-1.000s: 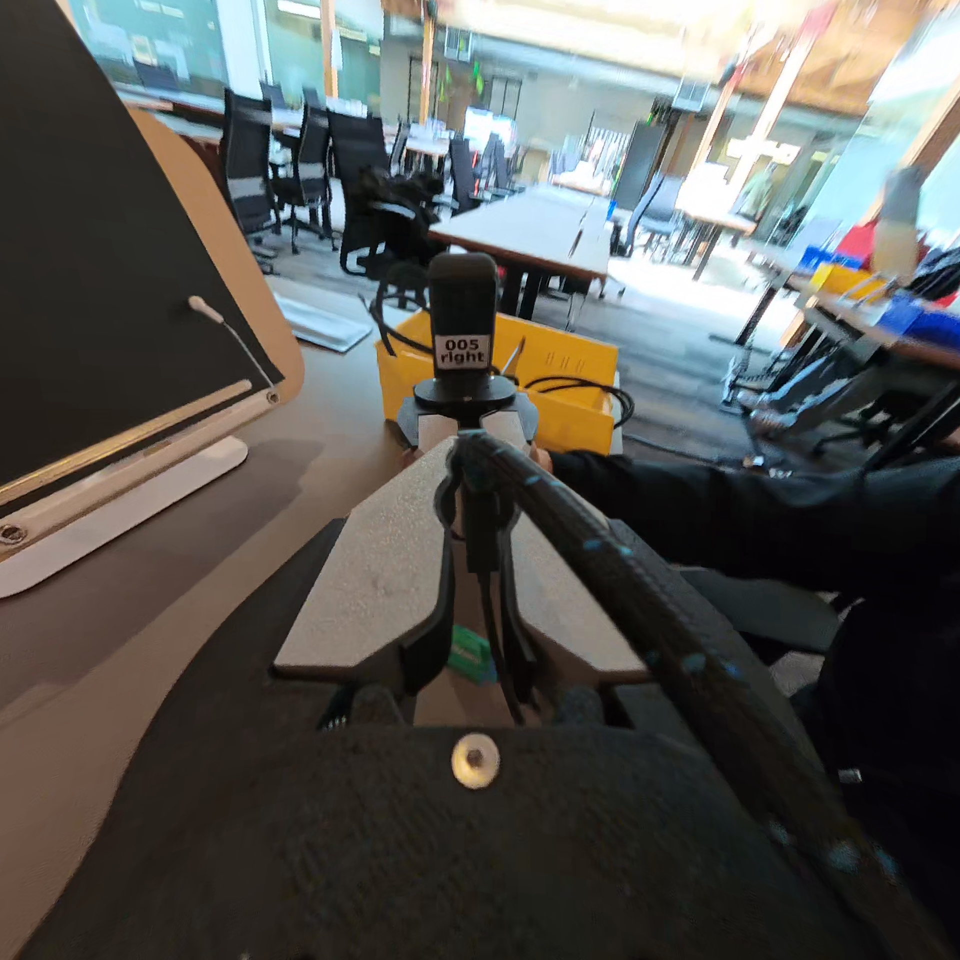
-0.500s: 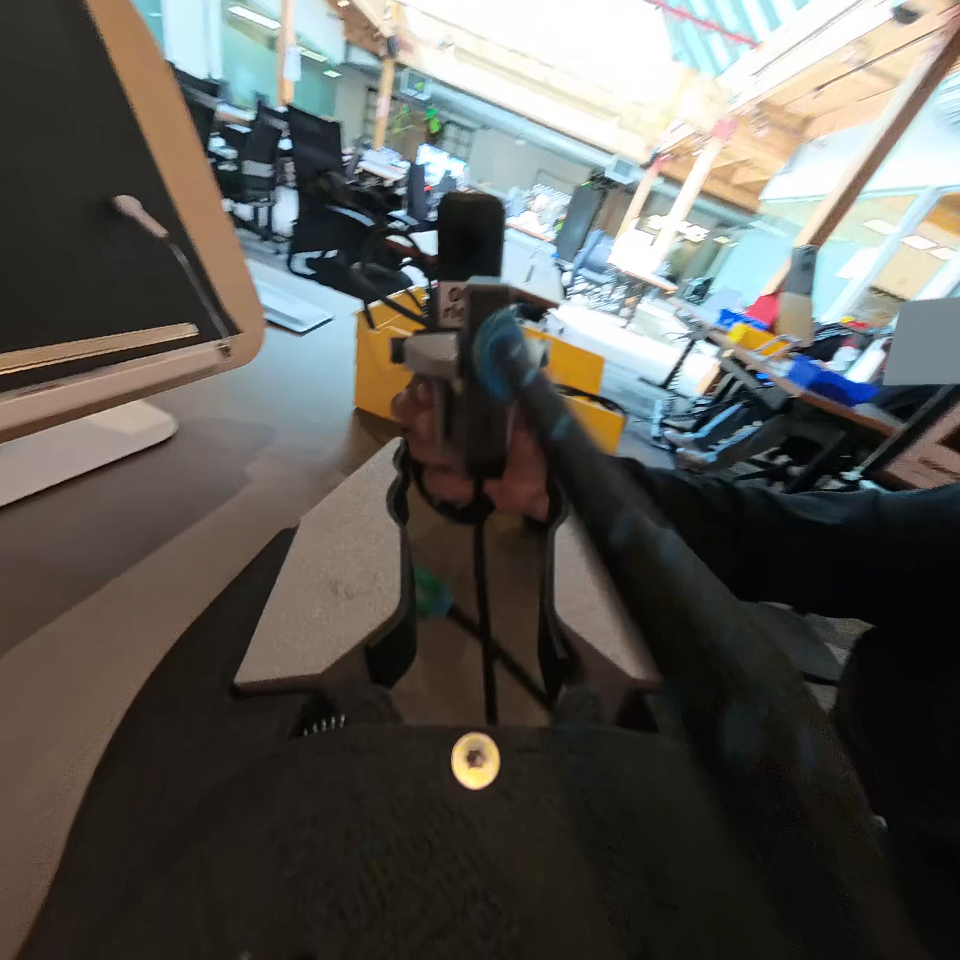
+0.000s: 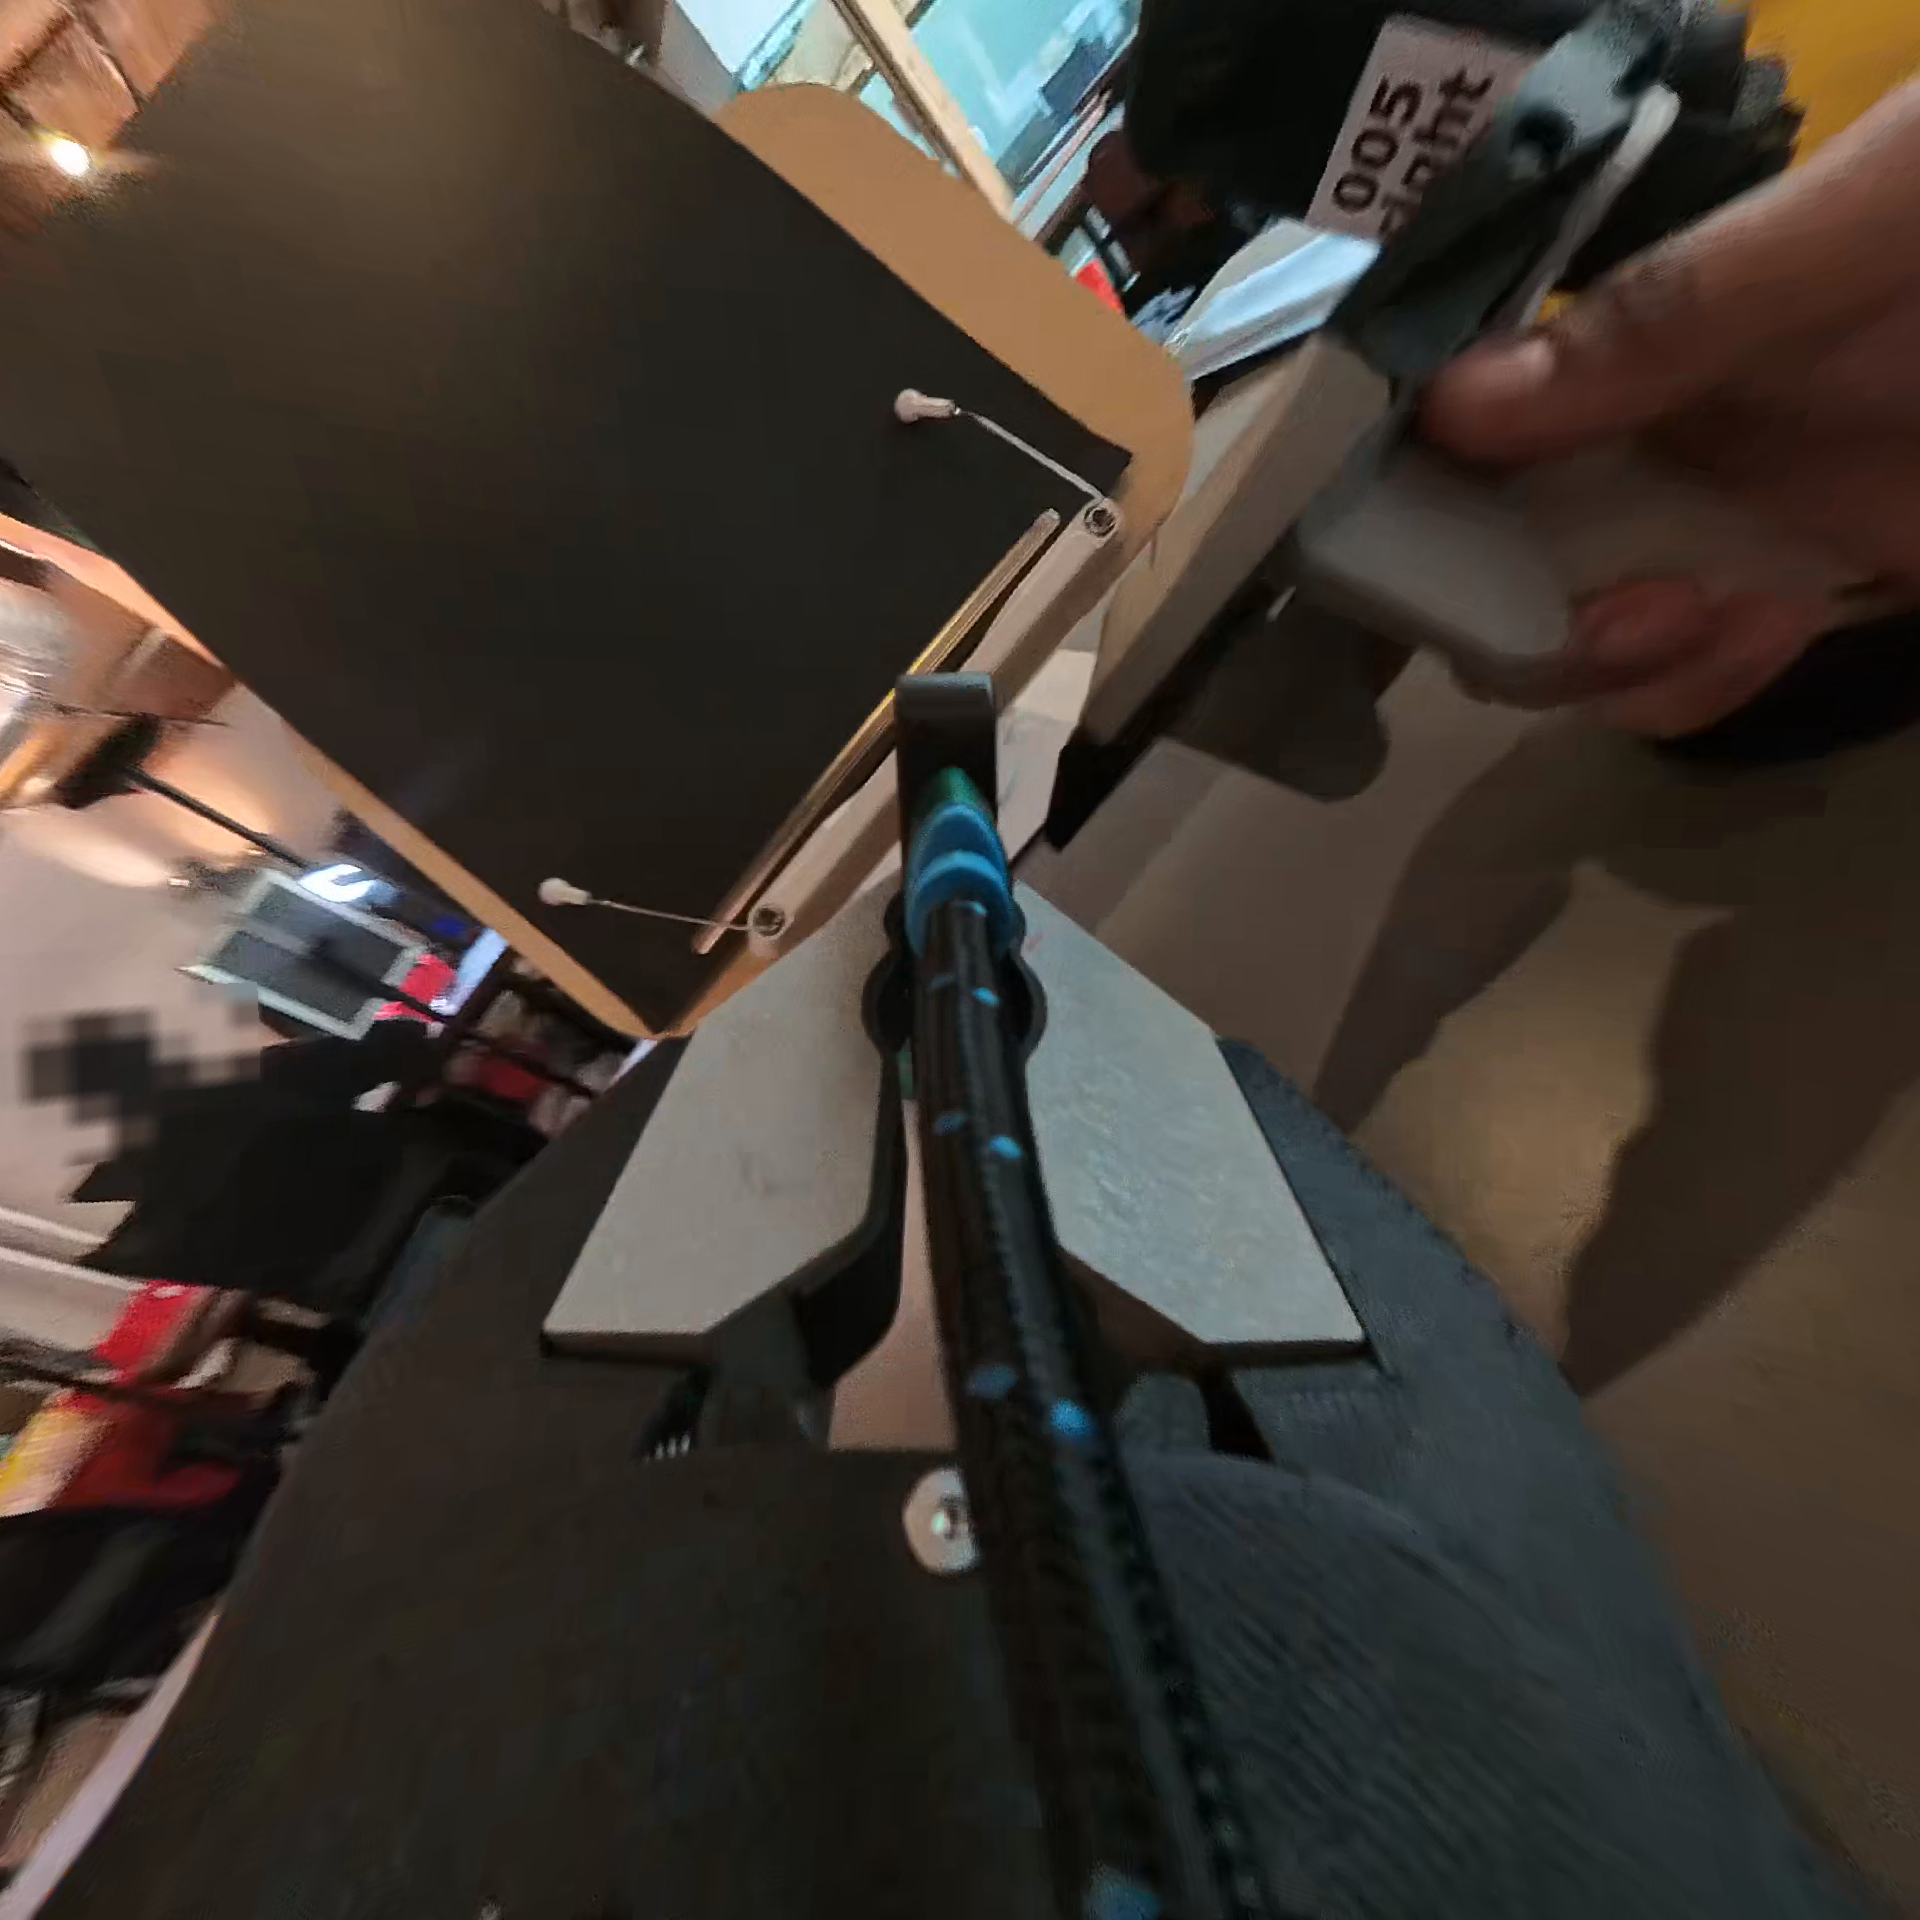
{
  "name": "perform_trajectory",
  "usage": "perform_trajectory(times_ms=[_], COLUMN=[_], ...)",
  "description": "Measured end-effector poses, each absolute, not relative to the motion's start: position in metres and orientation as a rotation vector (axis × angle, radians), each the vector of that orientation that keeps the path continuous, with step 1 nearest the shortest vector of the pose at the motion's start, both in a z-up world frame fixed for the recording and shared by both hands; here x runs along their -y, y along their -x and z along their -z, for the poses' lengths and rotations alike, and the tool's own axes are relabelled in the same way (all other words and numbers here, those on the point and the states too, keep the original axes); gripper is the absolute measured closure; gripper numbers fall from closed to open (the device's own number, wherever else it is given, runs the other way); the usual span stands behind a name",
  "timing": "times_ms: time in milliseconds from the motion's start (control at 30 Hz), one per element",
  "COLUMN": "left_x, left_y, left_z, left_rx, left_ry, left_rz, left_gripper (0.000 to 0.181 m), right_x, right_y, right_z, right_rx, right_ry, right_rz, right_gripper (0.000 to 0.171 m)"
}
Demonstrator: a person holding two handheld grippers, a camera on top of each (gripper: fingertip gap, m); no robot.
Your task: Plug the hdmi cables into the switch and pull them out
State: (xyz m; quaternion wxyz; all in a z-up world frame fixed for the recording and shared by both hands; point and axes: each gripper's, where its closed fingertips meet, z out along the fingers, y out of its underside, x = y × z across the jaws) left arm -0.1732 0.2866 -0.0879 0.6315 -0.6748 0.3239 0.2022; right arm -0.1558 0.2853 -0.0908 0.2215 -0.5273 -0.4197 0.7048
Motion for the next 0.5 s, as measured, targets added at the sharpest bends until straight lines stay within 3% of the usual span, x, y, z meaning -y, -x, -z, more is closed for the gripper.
perform_trajectory(times_ms=[333,400,500], left_x=[-0.287,-0.287,-0.288], left_y=[0.157,0.151,0.145], left_z=[0.099,0.102,0.105], left_rx=[-0.931,-0.98,-1.01], left_ry=[1.369,1.294,1.211], left_rz=[-0.903,-1.027,-1.129], left_gripper=[0.17,0.169,0.168], right_x=[-0.271,-0.271,-0.274], right_y=[0.15,0.151,0.149], right_z=[0.081,0.09,0.099], right_rx=[1.045,1.08,1.136], right_ry=[1.436,1.487,1.531], right_rz=[-2.287,-2.228,-2.14], right_gripper=[0.109,0.128,0.14])
